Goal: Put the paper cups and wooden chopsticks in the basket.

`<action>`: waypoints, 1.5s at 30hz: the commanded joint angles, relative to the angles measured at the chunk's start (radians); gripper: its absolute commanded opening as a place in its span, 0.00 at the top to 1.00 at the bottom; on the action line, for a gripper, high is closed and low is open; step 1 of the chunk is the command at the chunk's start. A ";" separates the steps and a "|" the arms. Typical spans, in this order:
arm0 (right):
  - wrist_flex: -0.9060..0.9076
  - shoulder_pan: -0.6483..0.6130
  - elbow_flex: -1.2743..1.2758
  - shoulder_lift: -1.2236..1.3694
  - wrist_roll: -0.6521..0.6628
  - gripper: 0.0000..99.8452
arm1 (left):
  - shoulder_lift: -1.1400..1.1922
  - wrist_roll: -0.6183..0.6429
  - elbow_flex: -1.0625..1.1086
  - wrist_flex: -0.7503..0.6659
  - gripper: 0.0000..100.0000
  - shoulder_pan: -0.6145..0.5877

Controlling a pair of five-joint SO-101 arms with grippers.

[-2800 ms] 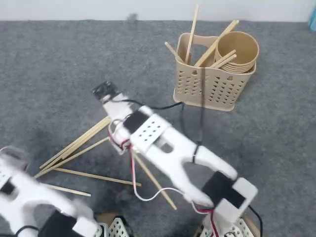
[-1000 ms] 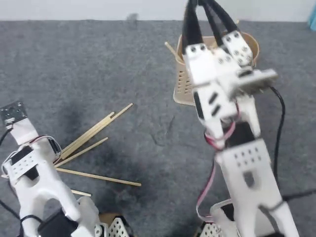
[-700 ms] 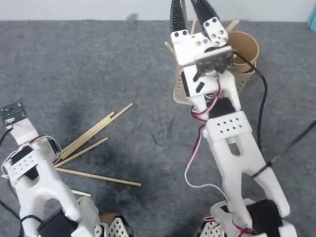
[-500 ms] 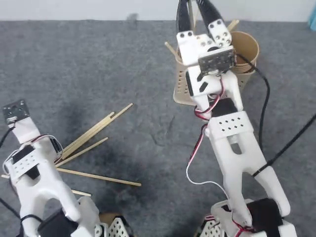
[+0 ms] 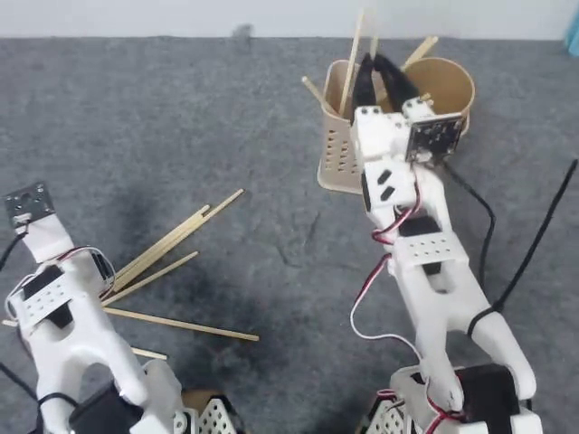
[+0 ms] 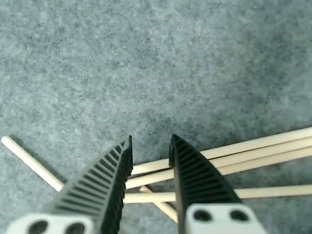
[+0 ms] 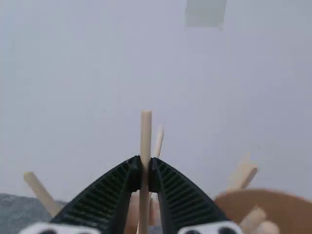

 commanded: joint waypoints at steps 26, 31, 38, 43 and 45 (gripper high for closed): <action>0.756 -0.013 -0.399 -0.421 -0.138 0.86 | -0.014 -0.005 -0.004 0.002 0.89 0.009; 0.981 -0.015 -0.422 -0.575 -0.216 0.86 | -0.014 -0.005 -0.004 0.002 0.89 0.009; 1.317 -0.013 -0.305 -0.814 -0.330 0.97 | -0.014 -0.005 -0.008 -0.002 0.89 0.009; 1.435 -0.015 -0.084 -1.012 -0.331 0.99 | -0.014 -0.003 -0.035 0.014 0.89 0.026; 1.465 -0.015 0.029 -1.101 -0.331 0.99 | -0.014 -0.003 -0.074 0.072 0.89 0.049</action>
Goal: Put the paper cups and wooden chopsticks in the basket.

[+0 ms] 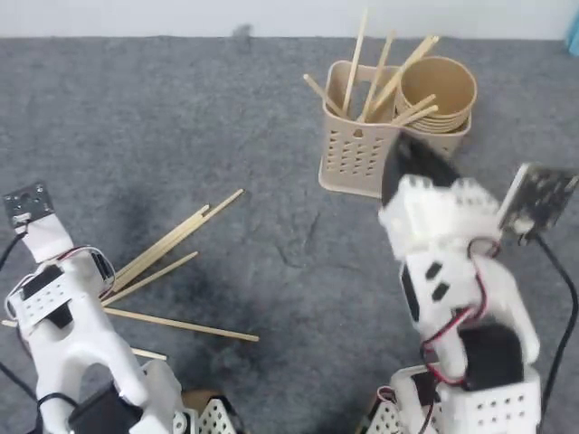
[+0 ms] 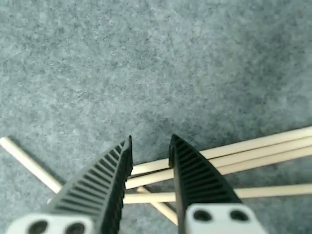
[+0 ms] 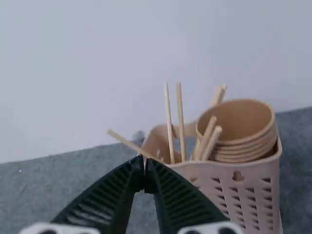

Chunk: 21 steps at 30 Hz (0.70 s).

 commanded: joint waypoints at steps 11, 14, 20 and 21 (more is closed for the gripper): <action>0.088 -0.005 0.721 -0.532 0.064 0.99 | -0.006 -0.173 -0.449 0.493 0.88 0.227; -0.027 -0.005 0.836 -0.495 0.068 0.99 | -0.006 -0.285 -0.487 0.559 0.88 0.328; -0.079 -0.002 0.879 -0.483 0.069 0.99 | -0.005 -0.499 -0.486 0.551 0.88 0.497; -0.074 -0.002 0.879 -0.483 0.069 0.99 | -0.005 -0.519 -0.483 0.529 0.88 0.522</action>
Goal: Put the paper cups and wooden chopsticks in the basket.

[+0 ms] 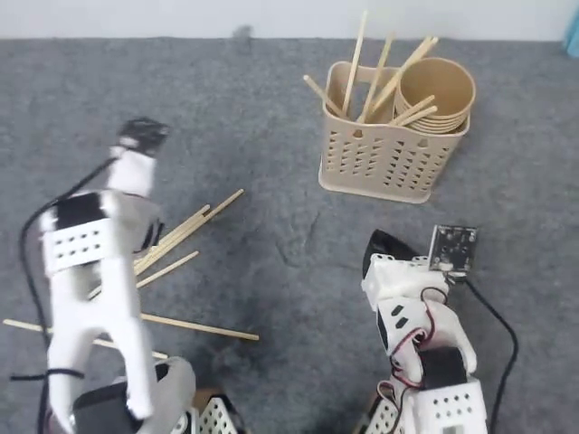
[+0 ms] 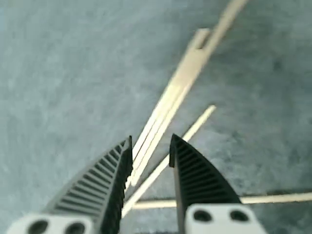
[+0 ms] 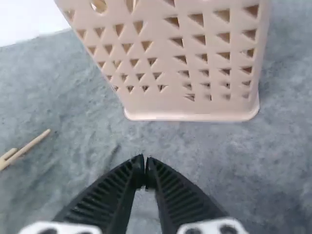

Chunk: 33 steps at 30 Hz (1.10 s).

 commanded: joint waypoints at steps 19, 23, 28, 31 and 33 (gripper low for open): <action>-0.002 0.001 0.021 0.012 0.095 0.99 | 0.308 -0.132 -0.008 -0.451 0.89 0.342; -0.002 0.001 0.021 0.013 0.097 0.99 | 0.479 -0.137 -0.143 -0.442 0.89 0.336; -0.002 0.001 0.021 0.013 0.097 0.99 | 0.603 -0.137 -0.278 -0.408 0.89 0.339; -0.002 0.001 0.021 0.013 0.097 0.99 | 0.658 -0.135 -0.325 -0.408 0.89 0.342; -0.002 0.001 0.021 0.013 0.097 0.99 | 0.695 -0.135 -0.349 -0.408 0.89 0.339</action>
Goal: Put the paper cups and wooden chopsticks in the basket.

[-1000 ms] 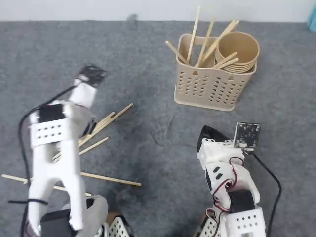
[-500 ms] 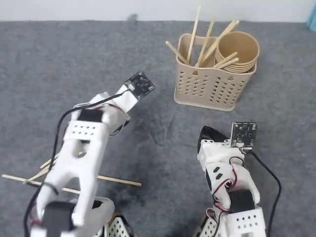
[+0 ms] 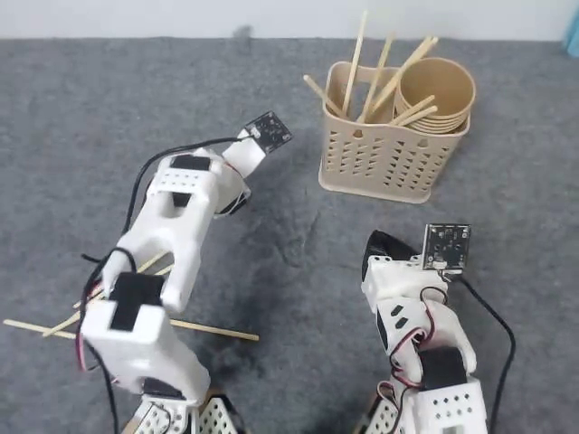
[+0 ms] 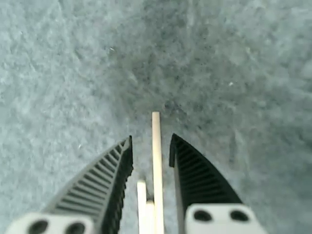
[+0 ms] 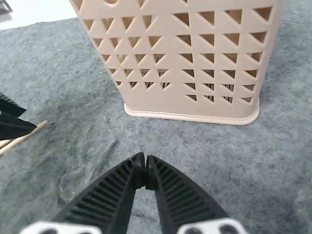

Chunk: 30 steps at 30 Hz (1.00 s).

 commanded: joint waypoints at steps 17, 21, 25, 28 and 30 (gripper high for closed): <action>0.013 0.002 0.021 0.005 0.017 0.99 | 0.098 -0.005 -0.140 0.118 0.89 0.008; 0.013 0.002 0.021 0.005 0.017 0.99 | 0.101 -0.003 -0.156 0.124 0.89 0.006; 0.013 0.002 0.021 0.005 0.017 0.99 | 0.160 -0.003 -0.231 0.184 0.89 0.009; 0.013 0.002 0.021 0.005 0.017 0.99 | 0.241 0.018 -0.343 0.285 0.91 0.009; 0.013 0.002 0.021 0.005 0.017 0.99 | 0.301 0.032 -0.429 0.356 0.96 0.008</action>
